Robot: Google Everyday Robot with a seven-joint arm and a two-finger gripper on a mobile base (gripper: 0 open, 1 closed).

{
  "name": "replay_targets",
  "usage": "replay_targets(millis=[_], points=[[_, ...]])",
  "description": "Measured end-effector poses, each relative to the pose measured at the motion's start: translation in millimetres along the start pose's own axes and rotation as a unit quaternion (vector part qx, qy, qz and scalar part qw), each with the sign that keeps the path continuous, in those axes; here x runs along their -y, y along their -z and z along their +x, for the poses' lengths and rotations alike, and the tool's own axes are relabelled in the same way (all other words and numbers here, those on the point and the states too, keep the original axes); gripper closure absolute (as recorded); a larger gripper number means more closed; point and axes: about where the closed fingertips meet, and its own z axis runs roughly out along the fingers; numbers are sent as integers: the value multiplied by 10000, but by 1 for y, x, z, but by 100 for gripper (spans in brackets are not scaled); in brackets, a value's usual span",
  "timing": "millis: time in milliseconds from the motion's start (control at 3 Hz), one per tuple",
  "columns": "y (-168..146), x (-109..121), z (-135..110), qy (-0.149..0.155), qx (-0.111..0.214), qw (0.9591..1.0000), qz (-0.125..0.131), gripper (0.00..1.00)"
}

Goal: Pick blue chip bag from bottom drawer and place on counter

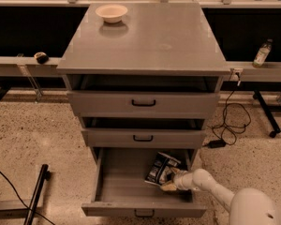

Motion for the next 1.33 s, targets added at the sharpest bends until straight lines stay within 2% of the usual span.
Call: replay_targets(millis=[667,1000,1333], points=[[-11,0,7,-127,-28,9999,42,74],[-2,-2,-7,-48,151,9999,33,100],[24,-1,-33,169,527,9985,-12,100]])
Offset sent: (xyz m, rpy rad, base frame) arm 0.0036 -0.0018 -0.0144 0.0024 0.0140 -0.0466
